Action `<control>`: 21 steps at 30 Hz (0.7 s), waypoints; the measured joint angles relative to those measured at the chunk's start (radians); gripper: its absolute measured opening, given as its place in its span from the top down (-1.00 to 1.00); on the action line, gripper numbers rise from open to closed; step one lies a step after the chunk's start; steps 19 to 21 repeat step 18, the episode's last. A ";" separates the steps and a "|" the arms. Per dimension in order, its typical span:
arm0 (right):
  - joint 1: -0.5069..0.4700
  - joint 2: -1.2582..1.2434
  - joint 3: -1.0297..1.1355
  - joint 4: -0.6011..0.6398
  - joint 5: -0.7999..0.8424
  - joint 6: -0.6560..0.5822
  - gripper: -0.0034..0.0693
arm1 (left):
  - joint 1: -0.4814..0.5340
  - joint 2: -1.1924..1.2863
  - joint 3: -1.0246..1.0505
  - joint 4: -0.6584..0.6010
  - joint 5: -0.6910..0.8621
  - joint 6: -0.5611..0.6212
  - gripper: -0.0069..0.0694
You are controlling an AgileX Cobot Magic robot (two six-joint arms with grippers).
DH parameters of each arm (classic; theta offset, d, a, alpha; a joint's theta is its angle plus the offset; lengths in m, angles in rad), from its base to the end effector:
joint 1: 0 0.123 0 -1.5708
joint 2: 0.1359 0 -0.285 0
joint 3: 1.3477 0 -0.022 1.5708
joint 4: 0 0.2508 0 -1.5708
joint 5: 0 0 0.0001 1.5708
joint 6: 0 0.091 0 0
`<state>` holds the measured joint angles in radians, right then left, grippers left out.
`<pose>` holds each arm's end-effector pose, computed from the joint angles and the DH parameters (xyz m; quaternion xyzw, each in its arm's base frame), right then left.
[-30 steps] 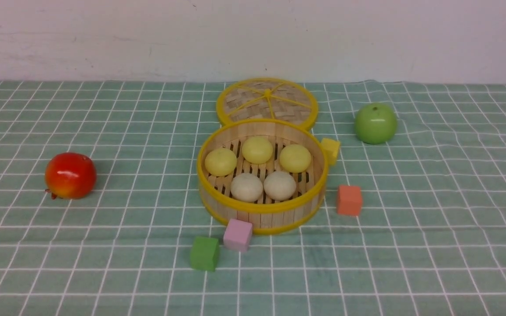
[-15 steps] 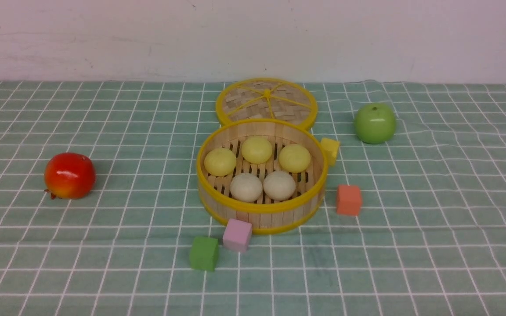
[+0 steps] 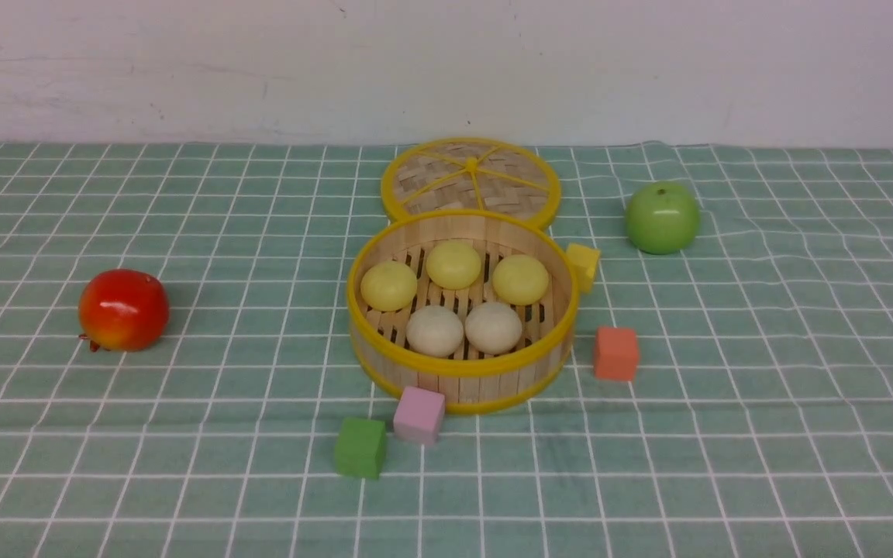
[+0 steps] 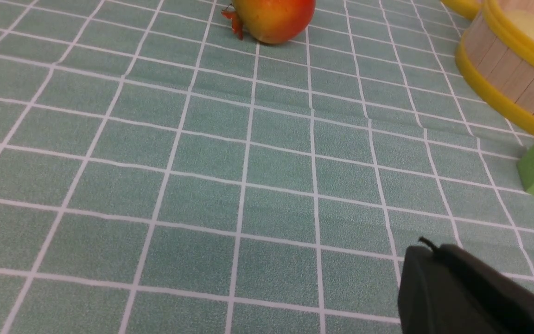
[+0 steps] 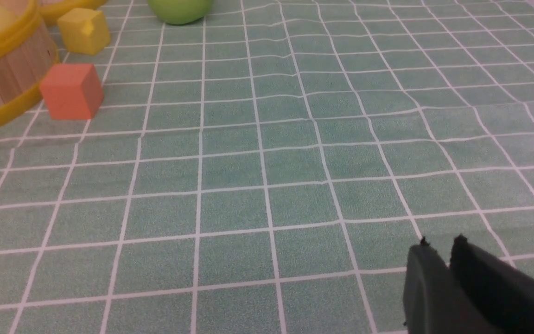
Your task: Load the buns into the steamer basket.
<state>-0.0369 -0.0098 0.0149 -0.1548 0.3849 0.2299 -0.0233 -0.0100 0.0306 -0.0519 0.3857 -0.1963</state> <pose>0.0520 -0.0072 0.1745 0.0667 0.8015 -0.0086 0.5942 0.0524 -0.0030 0.1688 -0.0837 0.8060 -0.0860 0.5796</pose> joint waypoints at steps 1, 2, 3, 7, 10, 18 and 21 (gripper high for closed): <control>0.000 0.000 0.000 0.000 0.000 0.000 0.70 | 0.000 0.000 0.000 0.000 0.000 0.000 0.86; 0.000 0.000 0.000 0.000 0.000 0.000 0.70 | 0.000 0.000 0.000 0.000 0.000 0.000 0.86; 0.000 0.000 0.000 0.000 0.000 0.000 0.70 | 0.000 0.000 0.000 0.000 0.000 0.000 0.86; 0.000 0.000 0.000 0.000 0.000 0.000 0.70 | 0.000 0.000 0.000 0.000 0.000 0.000 0.86; 0.000 0.000 0.000 0.000 0.000 0.000 0.68 | 0.000 0.000 0.000 0.000 0.000 -0.001 0.85; 0.000 0.000 0.000 0.000 0.000 0.000 0.65 | 0.000 0.000 0.000 0.000 0.000 -0.001 0.85; 0.000 0.000 0.000 0.000 0.000 0.000 0.65 | 0.000 0.000 0.000 0.000 0.000 -0.001 0.85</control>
